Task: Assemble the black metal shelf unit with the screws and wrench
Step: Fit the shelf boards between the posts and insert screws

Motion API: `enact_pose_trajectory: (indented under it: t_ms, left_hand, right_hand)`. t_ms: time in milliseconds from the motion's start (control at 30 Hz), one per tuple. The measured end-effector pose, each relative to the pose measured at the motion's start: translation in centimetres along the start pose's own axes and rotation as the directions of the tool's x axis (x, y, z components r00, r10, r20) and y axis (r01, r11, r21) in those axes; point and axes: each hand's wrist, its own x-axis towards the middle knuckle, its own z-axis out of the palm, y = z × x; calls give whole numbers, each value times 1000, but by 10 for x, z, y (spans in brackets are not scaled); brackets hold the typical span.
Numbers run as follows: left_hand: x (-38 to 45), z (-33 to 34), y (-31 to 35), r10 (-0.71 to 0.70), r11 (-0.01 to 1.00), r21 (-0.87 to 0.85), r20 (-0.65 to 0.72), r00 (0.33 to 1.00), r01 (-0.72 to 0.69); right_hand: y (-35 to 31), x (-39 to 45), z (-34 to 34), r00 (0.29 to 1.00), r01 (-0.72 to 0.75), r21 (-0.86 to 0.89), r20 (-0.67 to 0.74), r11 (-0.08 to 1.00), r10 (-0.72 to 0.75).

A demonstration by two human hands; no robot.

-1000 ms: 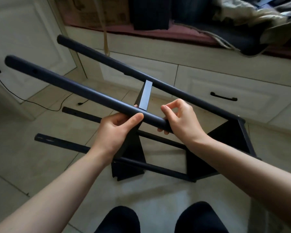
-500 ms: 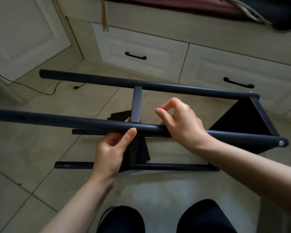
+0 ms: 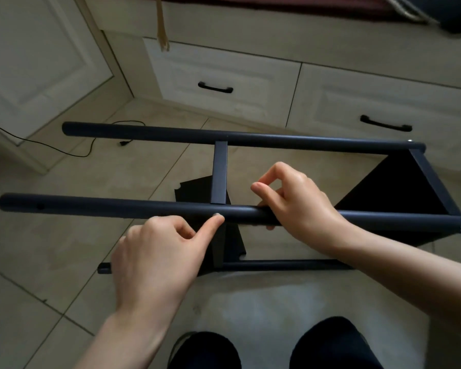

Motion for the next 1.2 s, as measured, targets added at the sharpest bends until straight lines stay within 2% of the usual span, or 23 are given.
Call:
enact_pose_trajectory:
  t_ms: [100,167,233,333,433,500,533,600,767,867,900,967,1033,1133,1200]
  left_hand:
    - [8,-13,3,200,973,134,-105,974,-186]
    - [20,-16,2,316,943,140,-86,945,-302]
    - [37,-17,-1,384,915,122,19,923,-384]
    - [62,-21,-6,407,902,23,287,867,-431]
    - [84,-19,-10,452,876,-117,539,710,-468]
    - [94,-14,-15,472,857,-168,635,612,-487]
    - [96,-12,-17,486,850,-193,648,586,-491]
    - [97,-8,-20,521,836,-241,632,574,-493]
    - [97,-7,-23,530,839,-278,611,588,-467]
    - [94,-8,-23,526,846,-300,596,606,-440]
    - [93,-8,-22,526,848,-307,585,617,-431]
    - [91,-8,-22,531,845,-304,567,630,-439]
    - [90,-8,-21,536,842,-295,551,640,-451]
    - [90,-8,-21,548,835,-299,526,651,-461]
    - [89,-7,-21,548,835,-295,523,653,-465]
  right_hand:
    - [2,-2,3,1000,12,-11,7,1000,-12]
    - [3,-1,4,1000,16,-28,5,999,-16]
    - [4,0,4,1000,17,-27,14,999,-17]
    - [5,0,3,1000,29,-36,15,999,-28]
    - [5,-1,3,999,29,-50,25,998,-28]
    - [5,-1,3,999,31,-58,34,998,-29]
    - [5,0,3,999,31,-59,41,998,-29]
    - [4,3,1,996,27,-53,85,998,-22]
    - [3,28,-6,949,-60,51,313,997,41]
    - [6,49,-5,889,-103,55,453,993,67]
    - [6,57,-3,857,-155,105,509,982,81]
    - [7,72,2,759,-351,275,644,895,100]
    - [6,83,8,653,-519,362,753,774,85]
    - [1,88,16,517,-566,313,855,763,33]
    - [-1,87,16,463,-555,277,886,784,15]
